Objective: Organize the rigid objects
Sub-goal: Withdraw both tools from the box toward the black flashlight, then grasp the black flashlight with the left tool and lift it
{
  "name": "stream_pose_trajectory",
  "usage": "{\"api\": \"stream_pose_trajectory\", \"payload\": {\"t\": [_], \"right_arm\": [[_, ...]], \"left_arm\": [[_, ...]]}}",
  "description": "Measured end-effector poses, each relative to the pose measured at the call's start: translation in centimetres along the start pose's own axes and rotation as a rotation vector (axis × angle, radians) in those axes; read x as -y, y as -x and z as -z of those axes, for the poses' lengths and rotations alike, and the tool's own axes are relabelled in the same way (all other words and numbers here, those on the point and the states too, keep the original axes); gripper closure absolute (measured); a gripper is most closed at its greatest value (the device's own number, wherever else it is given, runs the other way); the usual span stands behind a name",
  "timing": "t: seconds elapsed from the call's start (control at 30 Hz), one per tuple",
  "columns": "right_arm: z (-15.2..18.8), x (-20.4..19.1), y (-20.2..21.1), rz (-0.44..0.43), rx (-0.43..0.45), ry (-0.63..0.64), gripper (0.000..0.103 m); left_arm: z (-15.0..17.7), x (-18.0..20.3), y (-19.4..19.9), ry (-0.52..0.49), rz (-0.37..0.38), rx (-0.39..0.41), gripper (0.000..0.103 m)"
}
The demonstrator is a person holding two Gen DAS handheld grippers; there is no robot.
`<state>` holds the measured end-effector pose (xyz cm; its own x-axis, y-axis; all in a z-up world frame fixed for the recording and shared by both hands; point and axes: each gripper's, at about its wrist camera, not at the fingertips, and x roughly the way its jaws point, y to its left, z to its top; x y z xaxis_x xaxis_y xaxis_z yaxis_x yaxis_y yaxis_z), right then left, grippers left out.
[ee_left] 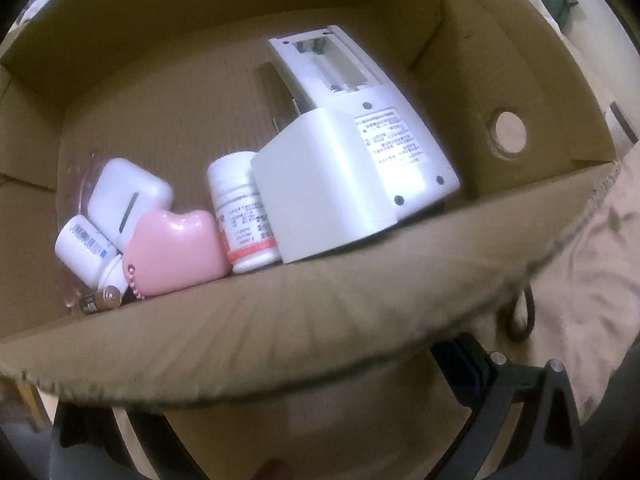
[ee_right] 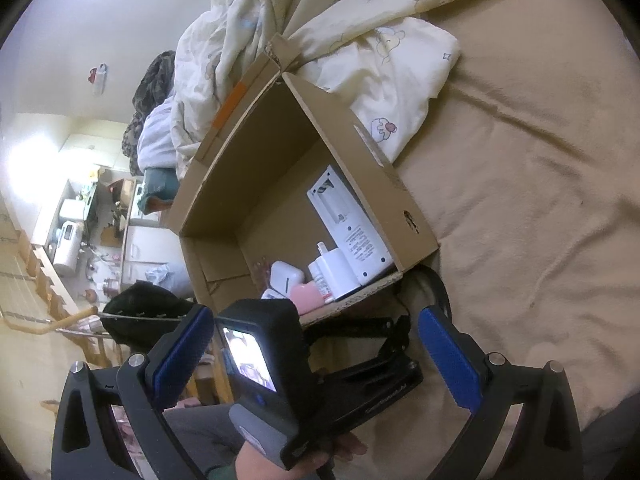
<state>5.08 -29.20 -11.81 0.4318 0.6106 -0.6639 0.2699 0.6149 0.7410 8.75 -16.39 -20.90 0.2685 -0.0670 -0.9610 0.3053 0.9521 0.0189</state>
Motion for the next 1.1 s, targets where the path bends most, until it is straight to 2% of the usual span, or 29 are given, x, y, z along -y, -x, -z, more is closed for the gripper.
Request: {"api": "stream_pose_trajectory", "payload": {"t": [0.13,0.2,0.27,0.37,0.47,0.67,0.77,0.83,0.97,1.1], "right_arm": [[0.0,-0.1,-0.2,0.009,-0.004,0.009,0.000],[-0.1,-0.2,-0.3,0.021,-0.002,0.017,0.000],[-0.1,-0.2,-0.5,0.024,-0.009,0.017,0.000],[0.0,-0.2,-1.0,0.013,-0.034,0.020,0.000],[0.1,-0.7,-1.2,0.032,-0.038,0.050,0.000],[0.1,-0.5,-1.1,0.064,-0.030,0.059,0.000],[0.2,-0.4,-1.0,0.075,-0.025,0.058,0.000],[0.3,-0.5,-0.9,0.083,-0.024,0.069,0.000],[0.5,-0.7,-1.2,0.112,-0.027,0.089,0.000],[0.7,-0.7,-1.5,0.147,-0.027,0.102,0.000]], "left_arm": [[-0.4,-0.4,-0.2,0.005,0.005,-0.012,0.001],[-0.2,-0.6,-0.1,-0.001,-0.010,-0.014,0.006],[0.0,-0.5,0.1,-0.011,-0.022,-0.018,0.017],[0.5,-0.9,0.6,-0.036,-0.051,-0.034,0.017],[0.7,-1.7,0.9,-0.019,-0.054,-0.053,0.017],[2.2,-3.9,3.1,-0.024,-0.047,-0.069,0.017],[2.6,-5.7,5.3,0.003,-0.016,-0.086,0.017],[2.8,-7.1,7.5,0.014,0.009,-0.065,0.017],[2.7,-10.1,12.6,-0.005,-0.029,0.039,0.017],[2.9,-13.0,17.1,0.037,-0.060,0.136,0.017]]}}
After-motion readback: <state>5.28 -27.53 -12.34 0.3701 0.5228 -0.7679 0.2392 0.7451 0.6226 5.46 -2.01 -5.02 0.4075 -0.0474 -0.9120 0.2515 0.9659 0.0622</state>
